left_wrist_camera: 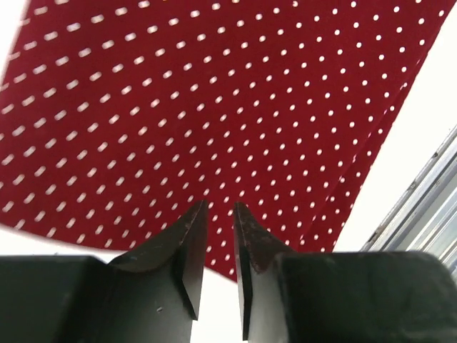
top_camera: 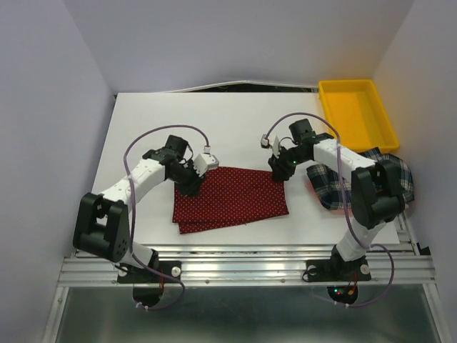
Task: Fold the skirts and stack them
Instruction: Fold the skirt
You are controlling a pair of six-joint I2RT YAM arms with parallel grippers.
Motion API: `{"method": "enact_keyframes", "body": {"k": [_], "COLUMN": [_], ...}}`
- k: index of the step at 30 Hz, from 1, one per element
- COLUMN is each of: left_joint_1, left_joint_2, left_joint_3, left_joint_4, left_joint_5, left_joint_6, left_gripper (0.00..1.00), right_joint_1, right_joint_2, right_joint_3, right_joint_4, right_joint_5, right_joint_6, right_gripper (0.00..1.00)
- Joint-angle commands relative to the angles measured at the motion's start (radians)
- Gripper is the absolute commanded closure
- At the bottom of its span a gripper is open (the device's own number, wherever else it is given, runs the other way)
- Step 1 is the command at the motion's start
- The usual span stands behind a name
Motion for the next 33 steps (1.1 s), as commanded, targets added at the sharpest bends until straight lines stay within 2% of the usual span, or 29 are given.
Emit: {"method": "enact_keyframes", "body": {"k": [1, 4, 10, 13, 16, 18, 19, 21, 23, 24, 25, 27, 28, 29, 31, 33], "left_joint_1": [-0.053, -0.055, -0.053, -0.052, -0.049, -0.042, -0.029, -0.004, 0.056, 0.085, 0.120, 0.226, 0.256, 0.284, 0.346, 0.355], "left_joint_2": [0.120, 0.254, 0.482, 0.585, 0.694, 0.757, 0.765, 0.763, 0.716, 0.692, 0.635, 0.560, 0.470, 0.425, 0.311, 0.242], "left_joint_3": [0.053, 0.105, 0.244, 0.387, 0.627, 0.729, 0.808, 0.864, 0.907, 0.915, 0.912, 0.831, 0.717, 0.653, 0.534, 0.395], "left_joint_4": [0.052, 0.060, 0.074, 0.064, 0.046, 0.031, 0.034, 0.055, 0.072, 0.078, 0.084, 0.161, 0.201, 0.242, 0.339, 0.377], "left_joint_5": [-0.051, -0.095, -0.134, -0.134, -0.149, -0.155, -0.161, -0.149, -0.096, -0.047, 0.081, 0.192, 0.283, 0.315, 0.369, 0.402], "left_joint_6": [-0.142, -0.176, -0.188, -0.185, -0.194, -0.207, -0.234, -0.266, -0.317, -0.393, -0.438, -0.579, -0.628, -0.673, -0.779, -0.846], "left_gripper": [0.69, 0.73, 0.80, 0.81, 0.82, 0.80, 0.74, 0.68, 0.66, 0.66, 0.64, 0.64, 0.64, 0.64, 0.68, 0.80], "right_joint_1": [0.024, 0.024, 0.034, 0.062, 0.117, 0.174, 0.194, 0.253, 0.266, 0.266, 0.266, 0.266, 0.266, 0.266, 0.266, 0.266], "right_joint_2": [0.049, 0.093, 0.072, 0.040, 0.007, -0.003, -0.008, -0.010, -0.008, 0.009, 0.021, 0.052, 0.059, 0.069, 0.099, 0.136], "right_joint_3": [0.070, 0.047, -0.042, -0.100, -0.146, -0.159, -0.154, -0.125, -0.085, -0.056, 0.017, 0.095, 0.176, 0.217, 0.295, 0.401], "right_joint_4": [-0.050, -0.056, -0.130, -0.168, -0.214, -0.243, -0.251, -0.238, -0.210, -0.196, -0.193, -0.185, -0.181, -0.171, -0.136, -0.078], "right_joint_5": [0.030, 0.087, 0.132, 0.132, 0.100, 0.055, 0.035, -0.024, -0.054, -0.070, -0.059, -0.023, 0.006, 0.020, 0.047, 0.081], "right_joint_6": [0.043, 0.029, 0.011, 0.024, 0.050, 0.081, 0.127, 0.193, 0.270, 0.335, 0.365, 0.432, 0.460, 0.489, 0.575, 0.696], "right_gripper": [0.56, 0.57, 0.57, 0.57, 0.57, 0.56, 0.55, 0.55, 0.53, 0.51, 0.50, 0.52, 0.53, 0.53, 0.50, 0.50]}}
